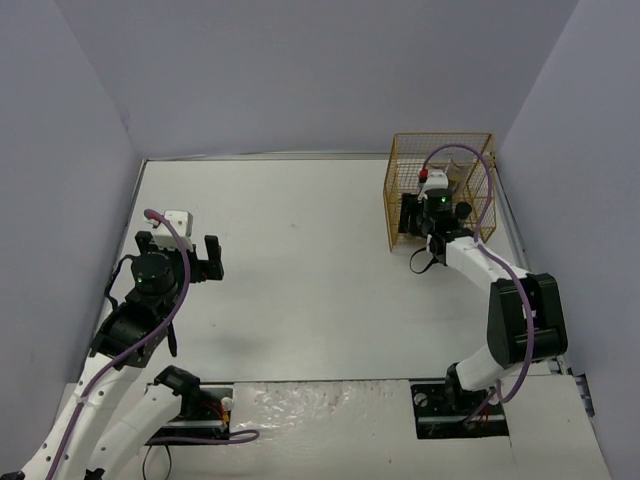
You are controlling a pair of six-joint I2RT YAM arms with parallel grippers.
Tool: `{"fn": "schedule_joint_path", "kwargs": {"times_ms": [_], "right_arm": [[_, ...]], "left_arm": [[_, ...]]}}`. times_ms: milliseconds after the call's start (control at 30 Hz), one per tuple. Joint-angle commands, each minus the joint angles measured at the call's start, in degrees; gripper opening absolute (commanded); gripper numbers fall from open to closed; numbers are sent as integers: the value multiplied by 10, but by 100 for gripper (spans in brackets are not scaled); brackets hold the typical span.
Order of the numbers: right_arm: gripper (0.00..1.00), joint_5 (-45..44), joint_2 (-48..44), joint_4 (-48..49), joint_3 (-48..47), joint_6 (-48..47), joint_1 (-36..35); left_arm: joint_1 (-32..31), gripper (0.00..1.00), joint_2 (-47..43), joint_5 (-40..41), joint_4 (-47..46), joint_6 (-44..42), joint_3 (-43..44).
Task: Organize the condiment bottles
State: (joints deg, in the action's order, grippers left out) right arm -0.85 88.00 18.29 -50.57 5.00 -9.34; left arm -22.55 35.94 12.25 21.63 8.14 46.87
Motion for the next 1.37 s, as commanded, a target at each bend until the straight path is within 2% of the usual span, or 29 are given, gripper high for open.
{"fn": "schedule_joint_path", "kwargs": {"times_ms": [0, 167, 300, 500, 1000, 1167, 1333], "right_arm": [[65, 0, -27, 43, 2, 10, 3], [89, 2, -116, -23, -20, 2, 3], [100, 0, -217, -80, -46, -3, 3], [100, -11, -361, -138, -63, -5, 3], [100, -84, -672, -217, 41, 17, -1], [100, -100, -730, -244, 68, 22, -1], [100, -103, -733, -246, 69, 23, -1]], "left_arm": [[-3, 97, 3, -2, -26, 2, 25], [-3, 97, 10, -6, -26, 3, 25], [-3, 97, 12, -5, -27, 3, 25], [-3, 97, 14, -3, -26, 4, 27], [-3, 97, 17, 7, -32, -3, 24], [-2, 97, 21, 10, -34, -4, 23], [-2, 97, 28, 4, -34, -3, 23]]}}
